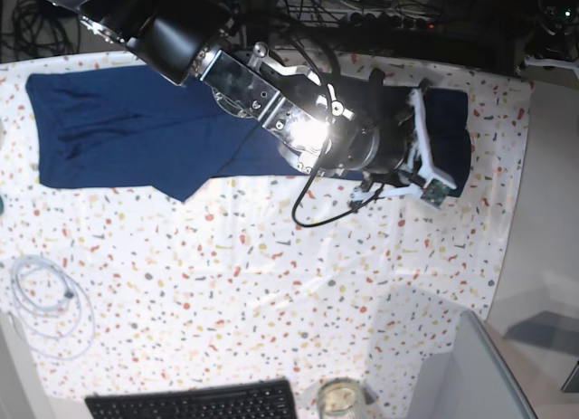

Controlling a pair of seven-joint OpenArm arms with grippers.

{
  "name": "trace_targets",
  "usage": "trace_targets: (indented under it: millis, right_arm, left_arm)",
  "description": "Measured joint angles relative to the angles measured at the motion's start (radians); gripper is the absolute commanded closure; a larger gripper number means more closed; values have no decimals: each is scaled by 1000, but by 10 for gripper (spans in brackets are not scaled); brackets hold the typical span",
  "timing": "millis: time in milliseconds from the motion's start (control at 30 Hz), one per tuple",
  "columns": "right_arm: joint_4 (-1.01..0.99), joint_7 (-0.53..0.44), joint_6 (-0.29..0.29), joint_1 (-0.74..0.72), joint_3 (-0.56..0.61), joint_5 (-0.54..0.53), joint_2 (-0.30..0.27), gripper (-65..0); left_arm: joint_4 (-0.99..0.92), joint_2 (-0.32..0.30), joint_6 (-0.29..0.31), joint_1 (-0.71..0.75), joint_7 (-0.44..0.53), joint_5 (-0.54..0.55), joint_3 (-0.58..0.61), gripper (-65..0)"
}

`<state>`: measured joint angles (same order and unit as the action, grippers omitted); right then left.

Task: Layout the t-shirt on the table in an organized manner, then fold the t-shirt properly
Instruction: 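Drag the sleeve across the folded shirt toward the left gripper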

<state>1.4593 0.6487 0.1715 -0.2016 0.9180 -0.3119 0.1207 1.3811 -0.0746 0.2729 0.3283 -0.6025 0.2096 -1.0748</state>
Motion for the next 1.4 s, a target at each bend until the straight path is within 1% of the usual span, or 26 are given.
trace_targets:
  millis: [67, 367, 400, 467, 533, 633, 700, 733, 900, 1000, 1067, 1100, 1167, 1233, 1267, 1300, 1400]
  right_arm:
    - [-31, -16, -3, -5, -2, -3, -2, 0]
    - [-137, -200, 2, -11, 5, -6, 8, 0]
    - [-148, -224, -3, -16, 30, -2, 4, 0]
    - [-166, -253, -5, -33, 118, -2, 0, 0]
    - [-183, -303, -3, -35, 184, -14, 11, 0]
    - [-202, -359, 0, -36, 225, -14, 18, -2]
    - [-212, -381, -41, -38, 225, -13, 17, -2]
    - [-222, -389, -42, -47, 225, -14, 15, -2]
    - [-253, -419, -44, -69, 223, -13, 17, -2]
    - [-259, -414, -44, -69, 223, -13, 15, -6]
    - [-259, -428, -44, -71, 223, -13, 15, -59]
    - [-259, -444, -55, -71, 223, -13, 16, -110]
    - [-259, -451, -126, -71, 223, -17, 18, -228]
    - [-258, -451, -156, -72, 223, -16, 16, -326]
    - [-255, -451, -160, -72, 223, -17, 14, -363]
    - [-248, -447, -161, -71, 223, -16, 14, -380]
    - [-166, -437, -164, -68, 206, -20, 14, -383]
  left_arm:
    - [0, 10, 0, 5, -1, 0, 0, 0]
    - [0, 12, 0, 3, 0, 0, 0, 0]
    - [0, 15, 0, 1, 0, 0, 0, 0]
    - [0, 24, 0, -2, 0, 0, 1, 0]
    - [4, 34, 0, -1, -1, 0, 3, 0]
    - [5, 32, -4, 8, 0, -2, 50, 0]
    - [6, 33, -3, 7, 0, 1, 70, 0]
    - [6, 34, 5, 5, 0, 1, 74, 0]
    - [7, 47, 3, 7, 0, 0, 70, 0]
    - [7, 53, -2, 4, 0, 0, 71, 0]
    - [7, 51, -3, 2, 0, 0, 71, 0]
    - [7, 51, -3, 2, 0, 0, 71, 0]
    - [7, 50, -3, 2, 0, 0, 71, 0]
    - [7, 50, -3, 2, 0, 0, 71, 0]
    - [7, 50, -3, 2, 0, 0, 71, 0]
    - [7, 50, -3, 2, 0, 0, 71, 0]
    - [4, 50, -3, 2, 0, 0, 71, 0]
